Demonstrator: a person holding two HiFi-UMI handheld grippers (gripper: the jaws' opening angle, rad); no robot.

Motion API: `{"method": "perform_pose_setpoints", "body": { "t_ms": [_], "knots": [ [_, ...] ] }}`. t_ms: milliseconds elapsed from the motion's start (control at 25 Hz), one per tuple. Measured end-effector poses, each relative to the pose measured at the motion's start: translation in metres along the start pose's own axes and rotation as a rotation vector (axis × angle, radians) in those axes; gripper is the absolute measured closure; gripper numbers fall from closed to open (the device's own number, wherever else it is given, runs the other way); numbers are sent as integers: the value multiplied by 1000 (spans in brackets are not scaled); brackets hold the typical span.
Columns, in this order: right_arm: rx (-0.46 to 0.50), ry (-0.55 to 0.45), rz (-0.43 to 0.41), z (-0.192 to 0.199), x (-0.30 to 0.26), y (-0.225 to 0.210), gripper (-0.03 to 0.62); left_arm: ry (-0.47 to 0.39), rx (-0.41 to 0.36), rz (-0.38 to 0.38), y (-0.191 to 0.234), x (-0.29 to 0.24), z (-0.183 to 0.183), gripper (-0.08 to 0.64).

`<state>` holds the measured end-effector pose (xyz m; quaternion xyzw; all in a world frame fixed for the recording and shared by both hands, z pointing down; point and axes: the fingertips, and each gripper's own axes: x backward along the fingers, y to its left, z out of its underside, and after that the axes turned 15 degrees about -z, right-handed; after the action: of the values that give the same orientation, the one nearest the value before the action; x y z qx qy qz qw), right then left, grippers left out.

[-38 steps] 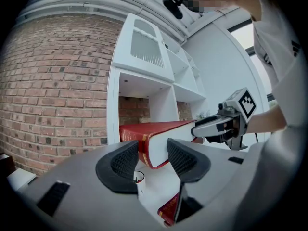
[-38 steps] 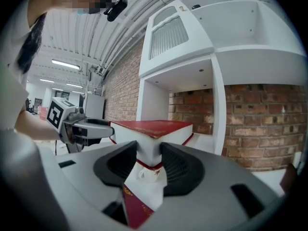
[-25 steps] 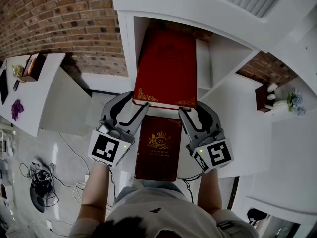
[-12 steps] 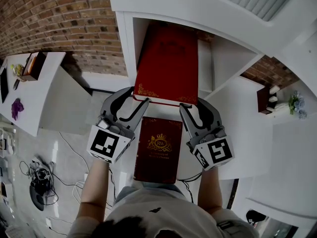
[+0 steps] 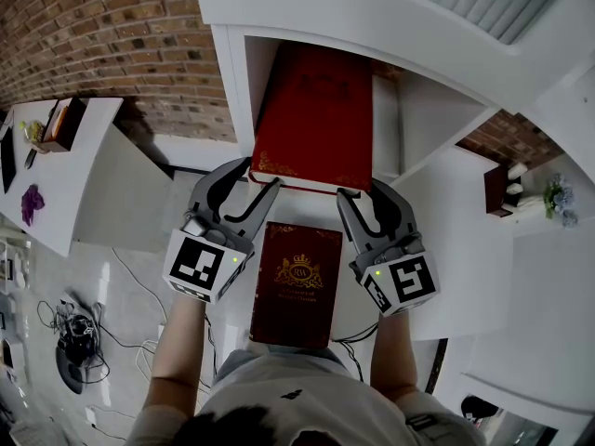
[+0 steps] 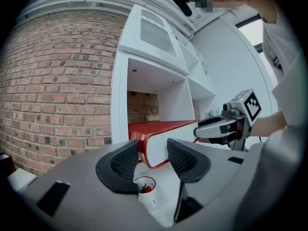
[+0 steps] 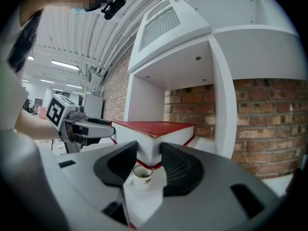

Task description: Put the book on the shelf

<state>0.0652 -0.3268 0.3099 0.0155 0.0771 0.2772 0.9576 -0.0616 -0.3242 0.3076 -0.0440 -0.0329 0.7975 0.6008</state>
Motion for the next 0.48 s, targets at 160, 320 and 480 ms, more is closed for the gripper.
{"method": "perform_pose_setpoints", "body": {
  "t_ms": [160, 320, 480],
  "knots": [
    [-1, -3, 2, 0, -3, -5, 430, 6, 4, -8, 2, -6, 0, 362],
    [-5, -4, 6, 0, -7, -9, 430, 22, 13, -23, 5, -11, 1, 364],
    [-7, -5, 10, 0, -10, -13, 430, 38, 17, -36, 6, -15, 3, 365]
  ]
}}
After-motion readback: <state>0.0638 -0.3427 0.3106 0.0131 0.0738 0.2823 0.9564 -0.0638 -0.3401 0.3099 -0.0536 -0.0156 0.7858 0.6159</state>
